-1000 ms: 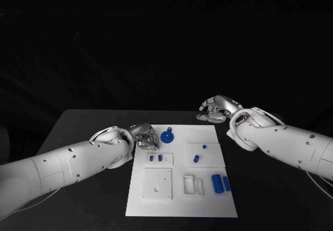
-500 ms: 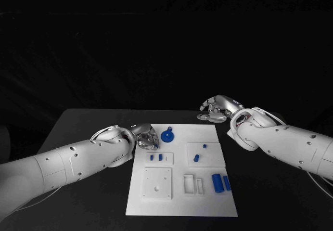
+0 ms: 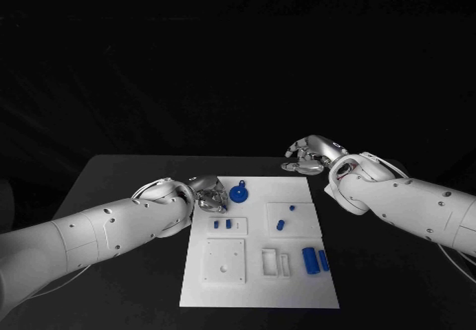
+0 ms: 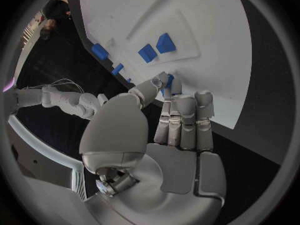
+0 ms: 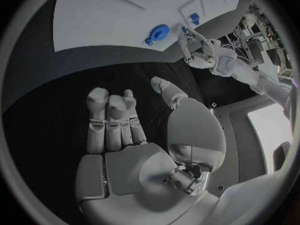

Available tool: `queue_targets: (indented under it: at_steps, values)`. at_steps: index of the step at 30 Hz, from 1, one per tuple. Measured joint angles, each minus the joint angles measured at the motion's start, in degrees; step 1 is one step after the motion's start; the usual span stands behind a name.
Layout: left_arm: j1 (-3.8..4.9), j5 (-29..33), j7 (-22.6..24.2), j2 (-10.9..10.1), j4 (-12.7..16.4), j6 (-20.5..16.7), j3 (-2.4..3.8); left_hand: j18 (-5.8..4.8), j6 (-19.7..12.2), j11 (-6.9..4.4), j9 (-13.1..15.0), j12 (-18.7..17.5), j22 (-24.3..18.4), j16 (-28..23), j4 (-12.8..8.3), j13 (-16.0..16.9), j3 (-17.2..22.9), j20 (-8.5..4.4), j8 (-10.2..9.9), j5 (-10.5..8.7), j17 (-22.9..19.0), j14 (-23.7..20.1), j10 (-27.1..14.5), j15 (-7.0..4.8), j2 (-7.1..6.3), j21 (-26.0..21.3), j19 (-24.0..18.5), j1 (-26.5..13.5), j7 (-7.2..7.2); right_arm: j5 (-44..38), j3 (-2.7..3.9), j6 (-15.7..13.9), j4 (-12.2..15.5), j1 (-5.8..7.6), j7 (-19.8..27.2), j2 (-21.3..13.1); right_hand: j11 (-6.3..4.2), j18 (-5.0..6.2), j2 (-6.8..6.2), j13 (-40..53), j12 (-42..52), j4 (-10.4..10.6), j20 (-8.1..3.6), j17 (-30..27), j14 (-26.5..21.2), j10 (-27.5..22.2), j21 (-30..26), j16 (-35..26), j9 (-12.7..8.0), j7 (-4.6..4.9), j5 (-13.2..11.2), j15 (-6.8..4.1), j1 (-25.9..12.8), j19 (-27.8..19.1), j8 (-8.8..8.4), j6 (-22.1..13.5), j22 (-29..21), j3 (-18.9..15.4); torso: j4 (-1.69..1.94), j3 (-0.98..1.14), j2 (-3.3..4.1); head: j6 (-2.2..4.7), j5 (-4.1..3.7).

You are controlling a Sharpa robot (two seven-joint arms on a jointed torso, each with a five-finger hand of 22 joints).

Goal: Assemble the parts on the task board

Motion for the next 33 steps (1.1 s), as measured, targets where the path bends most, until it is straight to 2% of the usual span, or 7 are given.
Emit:
queue_targets:
  at_steps: [13, 22, 33]
  values:
    - [0.16, -1.2, 0.0, 0.1, 0.0, 0.5, -0.23, 0.0, 0.1, -0.06, 0.0, -0.2, 0.0, 0.0, -0.1, -0.1, -0.1, -0.03, 0.0, -0.01, 0.0, 0.1, 0.4, 0.1, 0.16, 0.0, 0.2, 0.1, -0.17, 0.0, 0.0, 0.0, 0.0, -0.01, 0.0, 0.0, 0.0, 0.0, 0.0, 0.0, 0.0, 0.0, -0.28, 0.1, 0.1, 0.0, 0.0, 0.0, 0.0, 0.19, 0.0, -0.05, 0.0, 0.0, 0.0, -0.2, 0.0, 0.0, 0.07, 0.0, -0.02, -0.17, -0.08]
    - [0.48, -4.2, -0.2, 0.4, 0.5, 0.4, -1.17, 0.0, 0.0, -0.06, 0.0, -0.3, 0.0, 0.0, -0.4, 0.1, 0.1, -0.11, -0.1, -0.22, 0.0, 0.1, 0.4, 0.11, 0.32, 0.0, 0.3, 0.1, -0.26, 0.0, 0.0, 0.1, 0.0, -0.01, 0.0, 0.0, 0.0, 0.0, 0.0, 0.0, 0.0, 0.0, -0.27, 0.1, 0.1, 0.0, 0.0, 0.0, 0.0, 0.17, 0.0, -0.15, 0.0, 0.0, 0.0, -0.2, 0.0, 0.0, 0.08, -0.03, -0.02, -0.3, -0.07]
    - [0.41, -6.5, -0.2, 0.4, 0.9, -1.2, -1.53, -0.01, 0.4, -0.12, -0.2, -0.2, 0.0, 0.0, -0.4, 0.1, 0.1, -0.17, 0.1, 0.0, 0.0, 0.4, 0.7, 0.01, 0.31, 0.0, 0.3, 0.1, -0.3, 0.0, 0.0, 0.1, -0.1, -0.12, 0.0, 0.1, 0.0, 0.0, 0.0, -0.1, 0.0, 0.0, -0.25, 0.0, 0.1, 0.0, 0.0, -0.2, 0.0, 0.13, 0.0, -0.14, 0.0, 0.0, 0.0, -0.2, 0.0, 0.0, 0.06, -0.03, -0.02, -0.44, -0.02]
